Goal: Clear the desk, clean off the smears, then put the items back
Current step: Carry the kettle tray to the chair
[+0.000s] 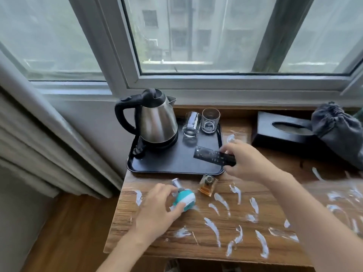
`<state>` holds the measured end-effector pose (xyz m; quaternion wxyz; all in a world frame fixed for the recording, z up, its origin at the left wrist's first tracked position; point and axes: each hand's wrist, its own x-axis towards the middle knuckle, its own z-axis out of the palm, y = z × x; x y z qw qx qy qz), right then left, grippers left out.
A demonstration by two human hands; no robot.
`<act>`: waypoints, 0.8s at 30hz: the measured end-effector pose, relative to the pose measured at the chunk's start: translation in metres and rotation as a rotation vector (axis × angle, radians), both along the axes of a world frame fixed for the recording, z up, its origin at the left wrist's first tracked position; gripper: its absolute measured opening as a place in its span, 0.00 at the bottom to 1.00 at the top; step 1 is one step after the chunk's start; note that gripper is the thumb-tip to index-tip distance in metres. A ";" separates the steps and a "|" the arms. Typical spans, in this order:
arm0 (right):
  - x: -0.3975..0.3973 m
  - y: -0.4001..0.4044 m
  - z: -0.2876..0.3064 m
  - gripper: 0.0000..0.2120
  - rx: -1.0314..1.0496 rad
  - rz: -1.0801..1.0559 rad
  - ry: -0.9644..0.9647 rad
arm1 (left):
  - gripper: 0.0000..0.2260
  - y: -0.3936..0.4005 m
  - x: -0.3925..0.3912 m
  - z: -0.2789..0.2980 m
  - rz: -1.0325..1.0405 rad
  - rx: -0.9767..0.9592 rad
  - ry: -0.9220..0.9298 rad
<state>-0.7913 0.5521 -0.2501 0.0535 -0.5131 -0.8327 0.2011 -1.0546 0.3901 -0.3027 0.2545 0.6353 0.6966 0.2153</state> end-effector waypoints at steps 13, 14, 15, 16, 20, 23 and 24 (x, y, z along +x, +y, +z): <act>-0.177 0.028 -0.049 0.25 -0.032 0.189 -0.124 | 0.16 0.000 -0.018 0.002 -0.125 0.001 0.135; -0.179 0.029 -0.052 0.25 -0.034 0.191 -0.126 | 0.16 0.000 -0.017 0.001 -0.122 0.006 0.142; -0.180 0.029 -0.053 0.25 -0.036 0.195 -0.127 | 0.17 -0.001 -0.016 0.000 -0.125 0.014 0.155; -0.181 0.029 -0.055 0.25 -0.034 0.198 -0.128 | 0.17 -0.001 -0.015 -0.001 -0.130 0.026 0.174; -0.175 0.029 -0.049 0.25 -0.054 0.179 -0.081 | 0.20 0.001 -0.011 -0.004 -0.125 0.066 0.234; -0.143 0.029 -0.032 0.18 -0.054 0.111 -0.019 | 0.23 0.002 -0.008 -0.008 -0.119 0.057 0.244; -0.127 0.026 -0.027 0.15 -0.052 0.098 -0.016 | 0.23 0.002 -0.008 -0.009 -0.119 0.049 0.245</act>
